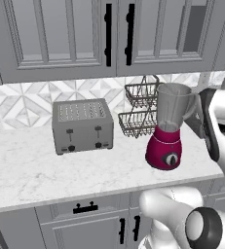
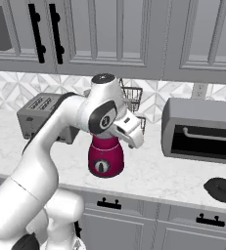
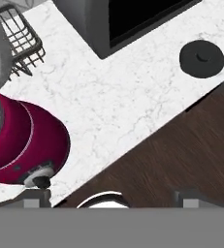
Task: Close the lid blender by securely placing the lid on top.
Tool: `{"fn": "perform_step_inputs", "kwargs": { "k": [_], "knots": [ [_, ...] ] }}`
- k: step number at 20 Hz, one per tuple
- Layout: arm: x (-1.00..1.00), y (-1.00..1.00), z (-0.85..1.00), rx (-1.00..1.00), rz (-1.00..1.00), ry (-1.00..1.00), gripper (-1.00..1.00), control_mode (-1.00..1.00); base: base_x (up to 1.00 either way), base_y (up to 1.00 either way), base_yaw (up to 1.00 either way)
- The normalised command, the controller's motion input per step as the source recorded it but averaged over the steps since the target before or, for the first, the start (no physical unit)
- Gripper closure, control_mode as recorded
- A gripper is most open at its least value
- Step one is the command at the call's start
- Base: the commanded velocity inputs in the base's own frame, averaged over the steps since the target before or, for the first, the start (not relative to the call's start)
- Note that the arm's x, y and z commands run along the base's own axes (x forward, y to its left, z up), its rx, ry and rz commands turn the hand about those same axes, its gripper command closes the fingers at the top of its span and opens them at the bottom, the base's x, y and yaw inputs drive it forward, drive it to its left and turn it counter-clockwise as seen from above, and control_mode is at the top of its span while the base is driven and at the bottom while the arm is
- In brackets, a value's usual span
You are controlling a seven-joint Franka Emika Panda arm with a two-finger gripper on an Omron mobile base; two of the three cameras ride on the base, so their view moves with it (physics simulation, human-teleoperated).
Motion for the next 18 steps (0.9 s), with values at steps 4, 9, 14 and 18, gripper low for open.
{"fn": "perform_step_inputs", "kwargs": {
  "k": [4,9,14,18],
  "knots": [
    [0.00,-0.82,-0.55,0.00,-0.08,0.00,-1.00,-1.00,0.00,0.00,0.00],
    [0.00,-0.64,-0.50,0.00,-0.02,0.00,-1.00,-1.00,0.00,0.00,0.00],
    [0.00,-0.47,-0.25,0.00,0.00,0.00,-1.00,-1.00,0.00,0.00,0.00],
    [0.00,-0.59,-0.19,0.00,-0.05,0.00,-1.00,-1.00,0.00,0.00,0.00]
  ]
}}
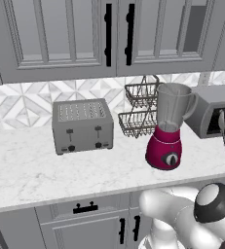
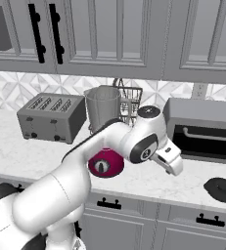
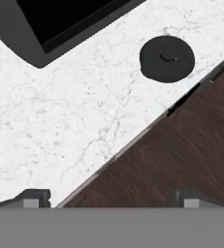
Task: Close the lid blender by securely placing the lid on top.
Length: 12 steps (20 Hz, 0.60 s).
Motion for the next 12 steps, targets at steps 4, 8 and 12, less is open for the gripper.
{"fn": "perform_step_inputs", "kwargs": {
  "k": [4,8,12],
  "knots": [
    [0.00,-0.81,-0.24,0.00,-0.11,0.00,-1.00,-1.00,0.00,0.00,0.00],
    [0.00,-0.79,-0.22,0.00,-0.10,0.00,-1.00,-1.00,0.00,0.00,0.00],
    [0.00,-0.59,-0.08,0.00,-0.04,0.00,-1.00,-1.00,0.00,0.00,0.00]
  ]
}}
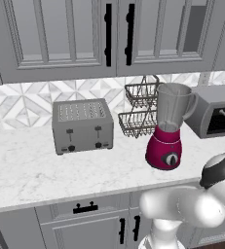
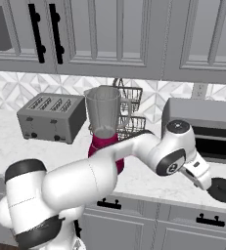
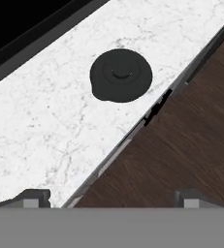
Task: Close the lid blender by securely placing the lid on top.
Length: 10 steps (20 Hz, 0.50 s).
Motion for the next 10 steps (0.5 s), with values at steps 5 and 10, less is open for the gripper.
{"fn": "perform_step_inputs", "kwargs": {
  "k": [5,10],
  "knots": [
    [0.01,-0.47,0.00,0.00,0.00,0.00,-1.00,-1.00,0.00,0.00,0.00],
    [0.00,-0.42,-0.04,0.00,0.00,0.00,-1.00,-1.00,0.00,0.00,0.00]
  ]
}}
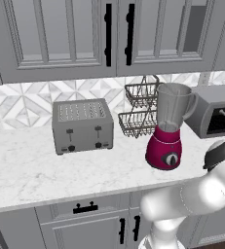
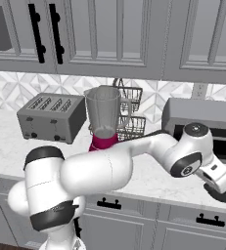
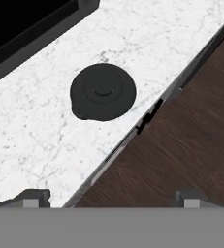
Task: Close the lid blender by securely placing the lid on top.
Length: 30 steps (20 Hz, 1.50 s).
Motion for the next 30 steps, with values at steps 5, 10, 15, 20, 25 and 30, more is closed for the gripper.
{"fn": "perform_step_inputs", "kwargs": {
  "k": [5,10,15,20,25,30],
  "knots": [
    [0.00,-0.24,-0.09,0.00,0.00,0.00,-1.00,-1.00,0.00,0.00,0.00],
    [0.00,-0.05,-0.12,0.01,0.02,0.00,-1.00,-1.00,0.00,0.00,0.00],
    [0.01,-0.02,-0.17,0.04,0.08,-0.01,-1.00,-1.00,0.00,0.00,0.00],
    [0.07,-0.05,-0.23,0.02,0.10,0.00,-1.00,-1.00,0.00,0.00,0.00],
    [0.20,0.00,-0.23,0.00,0.05,0.00,-1.00,-1.00,0.00,0.00,0.00],
    [0.31,-0.08,-0.15,0.00,0.01,0.00,-1.00,-1.00,0.00,0.00,0.00]
  ]
}}
